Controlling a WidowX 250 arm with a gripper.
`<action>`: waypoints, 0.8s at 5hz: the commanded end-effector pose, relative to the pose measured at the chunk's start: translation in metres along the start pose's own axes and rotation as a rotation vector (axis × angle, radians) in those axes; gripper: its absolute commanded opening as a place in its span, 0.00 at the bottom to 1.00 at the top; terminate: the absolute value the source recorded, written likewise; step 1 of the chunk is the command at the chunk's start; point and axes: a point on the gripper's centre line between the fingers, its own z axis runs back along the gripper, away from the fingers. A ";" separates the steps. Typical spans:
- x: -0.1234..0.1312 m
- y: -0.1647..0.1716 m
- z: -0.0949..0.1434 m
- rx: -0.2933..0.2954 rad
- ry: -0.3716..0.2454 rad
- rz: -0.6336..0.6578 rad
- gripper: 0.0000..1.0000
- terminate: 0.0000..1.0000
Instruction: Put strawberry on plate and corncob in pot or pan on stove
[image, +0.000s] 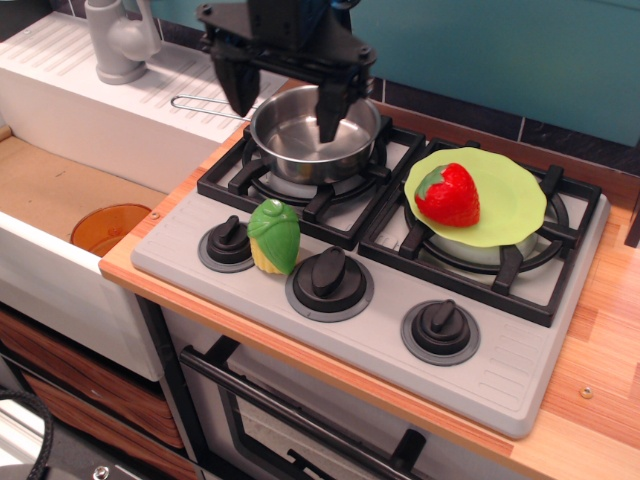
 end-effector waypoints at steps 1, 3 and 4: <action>-0.003 0.008 -0.002 -0.002 -0.088 0.035 1.00 0.00; -0.022 0.005 -0.032 -0.027 -0.143 0.051 1.00 0.00; -0.028 0.005 -0.045 -0.038 -0.163 0.045 1.00 0.00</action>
